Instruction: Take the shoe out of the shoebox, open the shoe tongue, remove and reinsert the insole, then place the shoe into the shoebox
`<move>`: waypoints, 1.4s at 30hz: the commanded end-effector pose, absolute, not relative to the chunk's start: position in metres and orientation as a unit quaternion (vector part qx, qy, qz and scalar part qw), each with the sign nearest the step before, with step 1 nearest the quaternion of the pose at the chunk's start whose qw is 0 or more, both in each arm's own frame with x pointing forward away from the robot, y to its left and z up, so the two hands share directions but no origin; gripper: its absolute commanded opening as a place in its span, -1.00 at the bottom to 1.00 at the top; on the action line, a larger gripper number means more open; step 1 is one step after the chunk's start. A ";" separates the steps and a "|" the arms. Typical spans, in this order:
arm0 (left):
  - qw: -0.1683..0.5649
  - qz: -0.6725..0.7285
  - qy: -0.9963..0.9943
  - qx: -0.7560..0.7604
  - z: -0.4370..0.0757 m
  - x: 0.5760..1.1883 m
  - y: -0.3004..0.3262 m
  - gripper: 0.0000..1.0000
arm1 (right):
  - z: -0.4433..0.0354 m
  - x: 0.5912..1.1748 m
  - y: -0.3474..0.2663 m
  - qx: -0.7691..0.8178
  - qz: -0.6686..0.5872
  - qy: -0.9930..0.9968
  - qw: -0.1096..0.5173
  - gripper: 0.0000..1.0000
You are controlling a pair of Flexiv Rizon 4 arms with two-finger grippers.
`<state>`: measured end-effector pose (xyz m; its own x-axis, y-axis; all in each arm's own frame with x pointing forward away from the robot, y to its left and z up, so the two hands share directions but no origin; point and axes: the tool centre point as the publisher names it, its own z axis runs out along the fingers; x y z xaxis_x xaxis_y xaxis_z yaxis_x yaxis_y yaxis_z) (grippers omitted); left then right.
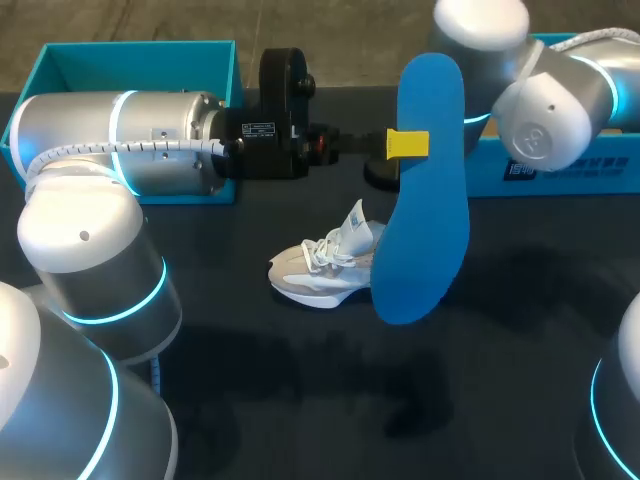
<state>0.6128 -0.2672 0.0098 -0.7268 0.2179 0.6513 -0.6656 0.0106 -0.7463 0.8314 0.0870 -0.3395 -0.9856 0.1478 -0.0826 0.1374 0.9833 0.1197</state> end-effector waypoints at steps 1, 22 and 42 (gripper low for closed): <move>0.324 0.681 -0.632 0.177 0.010 0.613 -0.267 -1.00 | -0.361 0.852 0.103 0.062 0.040 0.997 0.036 1.00; 0.324 0.681 -0.632 0.177 0.010 0.613 -0.267 -1.00 | -0.399 0.848 0.099 0.088 0.046 0.995 0.013 1.00; 0.324 0.681 -0.632 0.177 0.010 0.613 -0.267 -1.00 | -0.387 0.834 0.092 0.150 0.065 0.986 -0.037 -1.00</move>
<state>0.6129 -0.2672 0.0098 -0.7268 0.2182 0.6513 -0.6656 0.0103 -0.7462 0.8357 0.0999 -0.3960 -0.9555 0.2838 0.0802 0.2917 0.9494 0.1164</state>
